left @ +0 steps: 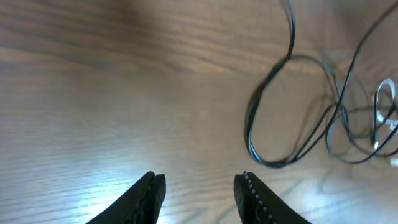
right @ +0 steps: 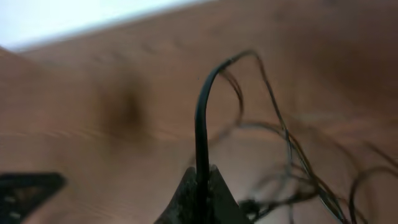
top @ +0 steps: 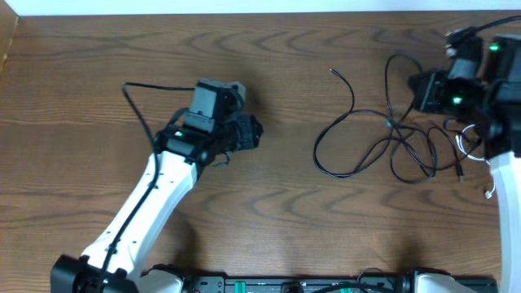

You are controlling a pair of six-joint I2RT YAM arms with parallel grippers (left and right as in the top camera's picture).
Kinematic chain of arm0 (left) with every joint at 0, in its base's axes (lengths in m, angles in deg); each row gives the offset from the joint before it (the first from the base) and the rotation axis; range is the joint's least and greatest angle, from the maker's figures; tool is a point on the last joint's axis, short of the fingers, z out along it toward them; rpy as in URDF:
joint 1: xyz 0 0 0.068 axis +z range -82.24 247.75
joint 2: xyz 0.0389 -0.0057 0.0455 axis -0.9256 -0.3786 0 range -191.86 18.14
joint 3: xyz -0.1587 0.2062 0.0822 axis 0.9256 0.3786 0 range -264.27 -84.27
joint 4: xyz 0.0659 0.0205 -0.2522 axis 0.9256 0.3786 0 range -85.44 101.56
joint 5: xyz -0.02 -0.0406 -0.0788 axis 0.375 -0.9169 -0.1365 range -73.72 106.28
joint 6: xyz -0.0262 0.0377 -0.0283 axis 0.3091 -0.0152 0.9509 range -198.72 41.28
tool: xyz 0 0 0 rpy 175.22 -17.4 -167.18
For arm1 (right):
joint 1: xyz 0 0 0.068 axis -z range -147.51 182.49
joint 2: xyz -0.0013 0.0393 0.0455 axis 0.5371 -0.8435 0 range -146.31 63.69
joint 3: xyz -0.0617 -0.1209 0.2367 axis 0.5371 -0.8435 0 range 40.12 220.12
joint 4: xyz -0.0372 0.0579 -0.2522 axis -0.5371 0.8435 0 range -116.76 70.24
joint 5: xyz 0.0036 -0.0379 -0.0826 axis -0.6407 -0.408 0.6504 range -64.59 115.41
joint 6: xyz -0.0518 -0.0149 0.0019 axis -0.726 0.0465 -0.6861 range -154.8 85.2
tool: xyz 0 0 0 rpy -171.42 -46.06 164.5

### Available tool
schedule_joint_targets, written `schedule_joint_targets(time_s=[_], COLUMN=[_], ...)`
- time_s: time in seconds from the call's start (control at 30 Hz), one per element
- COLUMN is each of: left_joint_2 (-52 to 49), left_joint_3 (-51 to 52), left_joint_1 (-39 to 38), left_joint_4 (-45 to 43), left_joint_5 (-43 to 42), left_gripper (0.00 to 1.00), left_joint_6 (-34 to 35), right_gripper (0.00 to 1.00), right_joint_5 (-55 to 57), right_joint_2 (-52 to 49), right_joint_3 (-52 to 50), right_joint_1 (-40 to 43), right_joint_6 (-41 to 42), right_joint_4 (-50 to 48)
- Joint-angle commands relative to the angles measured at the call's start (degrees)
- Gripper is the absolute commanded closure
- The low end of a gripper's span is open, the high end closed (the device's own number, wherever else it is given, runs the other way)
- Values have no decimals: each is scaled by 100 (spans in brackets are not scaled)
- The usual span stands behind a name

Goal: Untangle cables

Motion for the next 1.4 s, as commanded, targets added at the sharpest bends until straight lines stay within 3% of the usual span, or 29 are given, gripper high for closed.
schedule_joint_targets(time_s=[0.0,0.2,0.37,0.43,0.5,0.63,0.67,0.87,1.07,1.2,1.37], left_joint_2=[-251,-529,-568,-566,-568,-573,-573,-573,-678,-916,-1189], left_joint_3=[11,11,11,11,11,35,46,72,72,72,72], left_joint_1=[-254,-588,-717,-721,-721,-721,-721,-765,-1047,-1344,-1821], left_joint_4=[-79,-131,-140,-138,-140,-138,-138,-188,-442,-529,-1390], left_joint_5=[-13,131,306,389,409,448,485,494,494,492,494], left_gripper=[57,57,57,57,57,57,57,53,39,37,34], left_joint_6=[-166,-166,-164,-164,-164,-164,-164,-162,-160,-160,-483], right_gripper=[99,99,99,84,69,59,56,36,34,33,32], right_joint_5=[382,-1331,-1786,-1469,-229,2686,2946,2973,2911,2898,2815], right_joint_2=[-348,-826,-951,-927,-901,-896,-896,-918,-957,-957,-957], right_joint_3=[74,74,74,76,76,76,76,72,68,68,68], right_joint_1=[-424,-1102,-1462,-1491,-1467,-1305,-1266,-1099,-901,-719,-509], right_joint_6=[-730,-1287,-1287,-1285,-1001,173,273,262,264,267,262], right_joint_4=[295,122,-505,-734,-833,-382,-225,1047,1637,1738,1840])
